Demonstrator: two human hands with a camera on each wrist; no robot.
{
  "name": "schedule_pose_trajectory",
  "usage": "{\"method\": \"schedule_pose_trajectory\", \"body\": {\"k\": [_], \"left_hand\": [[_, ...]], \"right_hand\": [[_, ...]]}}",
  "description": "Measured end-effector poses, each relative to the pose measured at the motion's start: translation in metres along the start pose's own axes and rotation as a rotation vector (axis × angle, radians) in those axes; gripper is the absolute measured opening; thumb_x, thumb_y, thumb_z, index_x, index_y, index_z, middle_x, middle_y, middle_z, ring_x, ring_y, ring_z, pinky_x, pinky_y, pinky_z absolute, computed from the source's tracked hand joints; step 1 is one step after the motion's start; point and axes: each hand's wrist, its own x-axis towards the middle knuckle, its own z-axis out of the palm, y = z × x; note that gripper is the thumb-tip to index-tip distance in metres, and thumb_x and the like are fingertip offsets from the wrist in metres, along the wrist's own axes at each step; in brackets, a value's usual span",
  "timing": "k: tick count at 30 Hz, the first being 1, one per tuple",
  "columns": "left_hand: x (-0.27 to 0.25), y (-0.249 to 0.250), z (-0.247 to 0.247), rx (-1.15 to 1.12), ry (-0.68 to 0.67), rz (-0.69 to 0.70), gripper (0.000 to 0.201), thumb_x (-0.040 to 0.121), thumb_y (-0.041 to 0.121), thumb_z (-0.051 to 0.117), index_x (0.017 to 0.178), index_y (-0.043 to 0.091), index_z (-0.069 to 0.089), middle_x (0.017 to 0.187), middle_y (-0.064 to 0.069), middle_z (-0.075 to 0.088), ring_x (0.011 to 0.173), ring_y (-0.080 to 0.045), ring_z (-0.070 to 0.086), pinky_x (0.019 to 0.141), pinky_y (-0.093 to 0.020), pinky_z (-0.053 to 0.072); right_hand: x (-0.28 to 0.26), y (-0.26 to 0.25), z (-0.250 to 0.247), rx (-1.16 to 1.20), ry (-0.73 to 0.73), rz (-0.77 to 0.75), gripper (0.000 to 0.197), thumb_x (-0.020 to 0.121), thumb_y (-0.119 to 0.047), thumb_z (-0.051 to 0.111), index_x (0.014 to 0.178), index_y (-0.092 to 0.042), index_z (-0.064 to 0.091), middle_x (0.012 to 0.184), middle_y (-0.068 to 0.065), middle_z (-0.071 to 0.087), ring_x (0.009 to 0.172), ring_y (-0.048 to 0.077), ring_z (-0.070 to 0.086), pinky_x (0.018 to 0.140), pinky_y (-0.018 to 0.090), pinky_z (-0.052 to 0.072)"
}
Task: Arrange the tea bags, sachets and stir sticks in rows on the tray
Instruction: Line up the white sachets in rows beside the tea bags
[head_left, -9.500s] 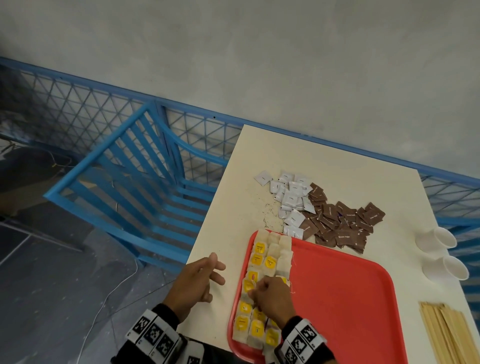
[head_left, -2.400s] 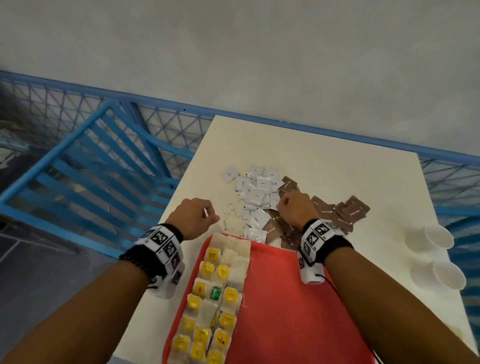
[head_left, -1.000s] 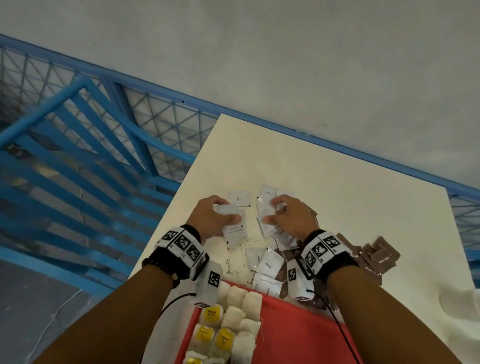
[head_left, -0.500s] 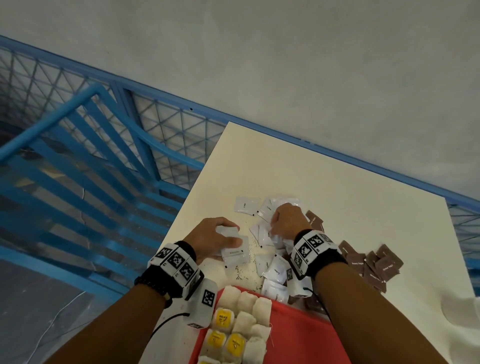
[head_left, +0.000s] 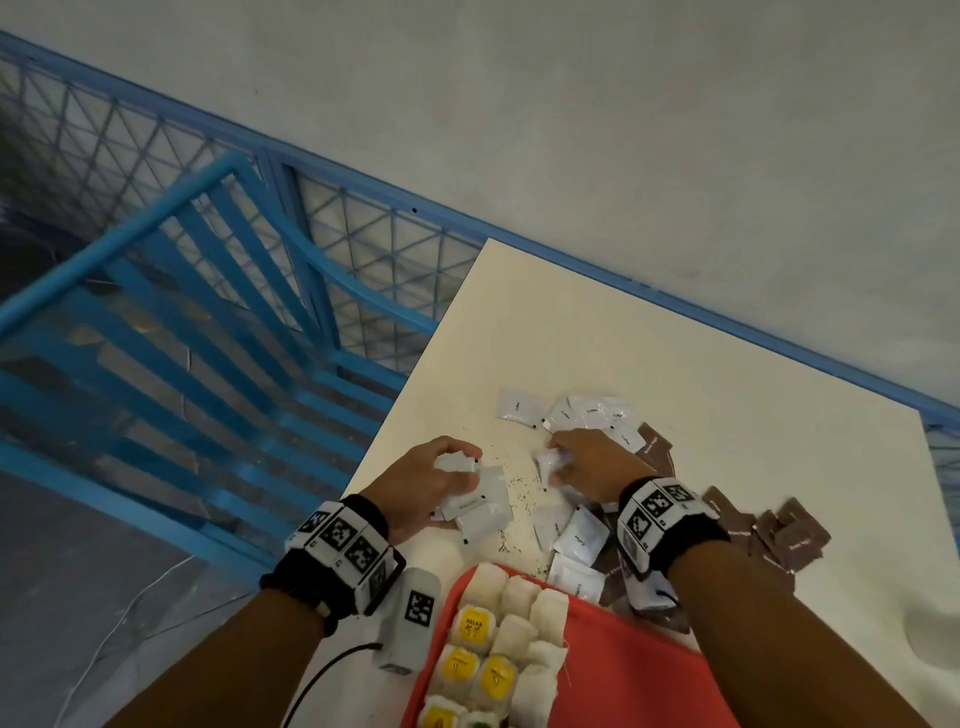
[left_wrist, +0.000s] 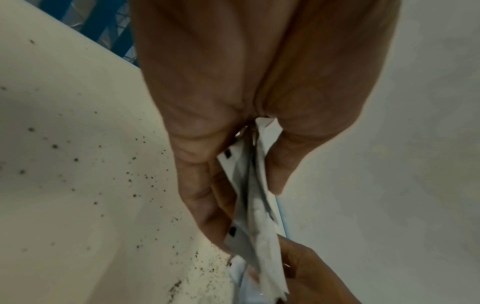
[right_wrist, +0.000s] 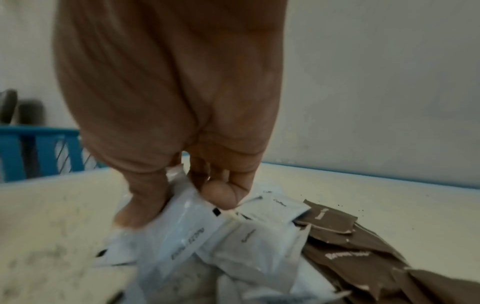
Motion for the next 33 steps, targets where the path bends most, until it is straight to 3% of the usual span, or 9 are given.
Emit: {"method": "schedule_pose_trajectory", "body": {"k": [5, 9, 13, 17, 22, 25, 27, 30, 33], "left_hand": [[-0.024, 0.005, 0.014, -0.119, -0.039, 0.075, 0.024, 0.098, 0.003, 0.055, 0.118, 0.016, 0.060, 0.119, -0.008, 0.059, 0.098, -0.028, 0.061, 0.078, -0.045, 0.057], [-0.059, -0.005, 0.047, -0.113, -0.037, 0.168, 0.022, 0.100, 0.005, 0.052, 0.121, 0.010, 0.058, 0.118, -0.012, 0.062, 0.094, -0.025, 0.062, 0.065, -0.036, 0.057], [-0.097, -0.031, 0.087, -0.214, -0.107, 0.164, 0.026, 0.102, 0.013, 0.049, 0.123, 0.004, 0.060, 0.126, -0.031, 0.059, 0.104, -0.041, 0.060, 0.086, -0.053, 0.048], [-0.138, -0.062, 0.117, -0.389, -0.092, 0.109, 0.041, 0.101, 0.032, 0.046, 0.114, -0.001, 0.068, 0.125, -0.033, 0.062, 0.108, -0.042, 0.062, 0.100, -0.059, 0.044], [-0.179, -0.093, 0.138, -0.265, -0.241, 0.056, 0.052, 0.094, 0.044, 0.063, 0.118, -0.003, 0.062, 0.114, -0.027, 0.067, 0.098, -0.036, 0.067, 0.086, -0.049, 0.054], [-0.191, -0.102, 0.140, -0.134, -0.359, 0.026, 0.042, 0.087, 0.028, 0.076, 0.123, 0.012, 0.064, 0.110, -0.017, 0.069, 0.097, -0.029, 0.068, 0.079, -0.045, 0.059], [-0.193, -0.105, 0.139, -0.076, -0.396, 0.036, 0.044, 0.086, 0.017, 0.076, 0.127, 0.014, 0.062, 0.113, -0.015, 0.070, 0.100, -0.030, 0.070, 0.073, -0.041, 0.062], [-0.194, -0.108, 0.139, -0.042, -0.333, 0.098, 0.044, 0.085, 0.016, 0.073, 0.126, 0.009, 0.060, 0.105, -0.013, 0.073, 0.086, -0.027, 0.072, 0.061, -0.036, 0.061], [-0.192, -0.111, 0.134, -0.182, -0.249, 0.107, 0.042, 0.082, 0.014, 0.071, 0.122, 0.006, 0.063, 0.096, -0.016, 0.070, 0.070, -0.022, 0.067, 0.046, -0.028, 0.054]], "right_hand": [[-0.068, -0.017, -0.017, 0.473, 0.244, -0.019, 0.012, 0.099, -0.024, 0.056, 0.095, -0.013, 0.058, 0.084, 0.001, 0.063, 0.070, 0.015, 0.058, 0.063, 0.027, 0.047], [-0.156, -0.044, -0.005, 1.037, 0.198, -0.069, 0.015, 0.087, -0.029, 0.073, 0.091, -0.014, 0.073, 0.070, -0.001, 0.065, 0.062, 0.013, 0.055, 0.058, 0.026, 0.045], [-0.198, -0.059, 0.040, 0.837, 0.459, -0.056, 0.022, 0.084, -0.032, 0.076, 0.076, -0.013, 0.071, 0.072, -0.002, 0.062, 0.067, 0.010, 0.054, 0.066, 0.026, 0.041], [-0.242, -0.057, 0.073, 0.883, 0.439, -0.090, 0.022, 0.086, -0.032, 0.074, 0.080, -0.011, 0.072, 0.078, 0.008, 0.068, 0.065, 0.013, 0.058, 0.060, 0.022, 0.040], [-0.286, -0.053, 0.101, 0.837, 0.441, -0.100, 0.027, 0.081, -0.019, 0.079, 0.059, -0.027, 0.064, 0.052, -0.016, 0.055, 0.049, -0.001, 0.045, 0.051, 0.015, 0.030], [-0.296, -0.046, 0.109, 0.860, 0.481, -0.028, 0.016, 0.075, -0.014, 0.081, 0.063, -0.017, 0.070, 0.065, -0.015, 0.069, 0.055, 0.007, 0.057, 0.053, 0.026, 0.043], [-0.300, -0.045, 0.110, 0.971, 0.483, 0.009, 0.024, 0.073, -0.016, 0.085, 0.056, -0.016, 0.068, 0.074, -0.027, 0.071, 0.063, 0.001, 0.063, 0.059, 0.021, 0.048], [-0.311, -0.043, 0.112, 1.031, 0.452, 0.006, 0.036, 0.084, -0.031, 0.077, 0.061, -0.005, 0.067, 0.060, -0.016, 0.063, 0.054, 0.008, 0.053, 0.055, 0.027, 0.043], [-0.320, -0.035, 0.112, 1.118, 0.449, -0.009, 0.009, 0.089, -0.017, 0.072, 0.085, -0.015, 0.079, 0.078, -0.012, 0.075, 0.071, 0.004, 0.068, 0.067, 0.018, 0.050]]}}
